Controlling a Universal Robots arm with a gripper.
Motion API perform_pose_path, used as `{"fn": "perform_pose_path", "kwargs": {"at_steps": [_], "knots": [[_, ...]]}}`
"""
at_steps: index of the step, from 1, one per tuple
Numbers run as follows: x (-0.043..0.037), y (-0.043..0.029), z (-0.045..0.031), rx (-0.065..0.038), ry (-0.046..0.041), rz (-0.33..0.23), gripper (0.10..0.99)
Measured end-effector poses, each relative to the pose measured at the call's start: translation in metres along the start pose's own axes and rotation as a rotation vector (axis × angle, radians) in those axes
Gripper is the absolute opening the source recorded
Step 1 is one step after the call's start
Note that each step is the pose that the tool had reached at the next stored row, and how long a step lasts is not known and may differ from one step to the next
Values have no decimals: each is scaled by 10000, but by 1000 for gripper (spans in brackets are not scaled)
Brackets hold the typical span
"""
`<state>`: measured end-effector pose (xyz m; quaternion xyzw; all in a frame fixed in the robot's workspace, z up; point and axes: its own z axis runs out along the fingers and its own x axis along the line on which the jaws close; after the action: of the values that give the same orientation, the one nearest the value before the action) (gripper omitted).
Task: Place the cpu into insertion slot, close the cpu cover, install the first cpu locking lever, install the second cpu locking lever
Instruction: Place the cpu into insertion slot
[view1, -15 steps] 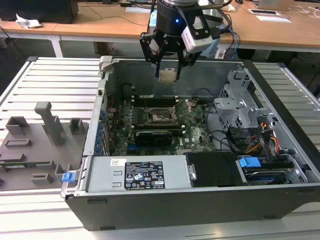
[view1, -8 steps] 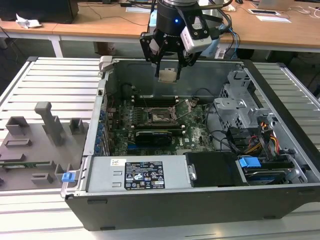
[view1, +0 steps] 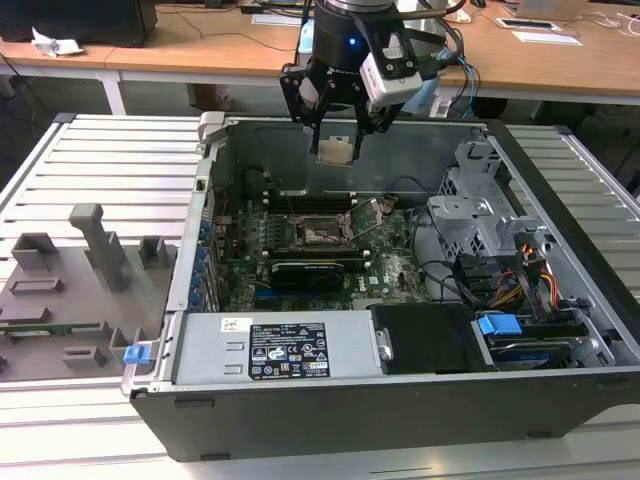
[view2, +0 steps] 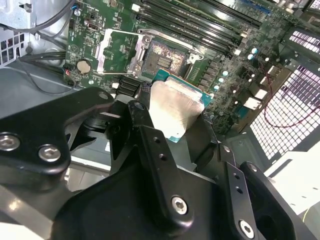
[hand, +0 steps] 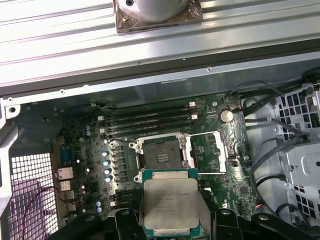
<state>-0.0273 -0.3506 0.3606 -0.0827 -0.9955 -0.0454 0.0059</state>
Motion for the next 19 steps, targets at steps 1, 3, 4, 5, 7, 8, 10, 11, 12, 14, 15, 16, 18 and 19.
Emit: {"fn": "perform_pose_path", "kwargs": {"at_steps": [1,3,4,5,7,8,10,11,12,14,15,16,18,19], "knots": [[0,0,0,-1,-3,35,529],[0,0,0,-3,-12,124,529],[0,0,0,-4,-17,191,529],[0,0,0,-5,-25,273,529],[0,0,0,-9,-39,431,529],[0,0,0,-10,-49,549,529],[0,0,0,-15,-71,783,529],[0,0,0,-18,-81,908,529],[0,0,0,-20,-90,1006,529],[0,0,0,-21,-109,1213,529],[0,0,0,-22,-114,1269,529],[0,0,0,-23,-123,1357,529],[0,0,0,-26,-132,1461,529],[0,0,0,-27,-137,1517,529]]}}
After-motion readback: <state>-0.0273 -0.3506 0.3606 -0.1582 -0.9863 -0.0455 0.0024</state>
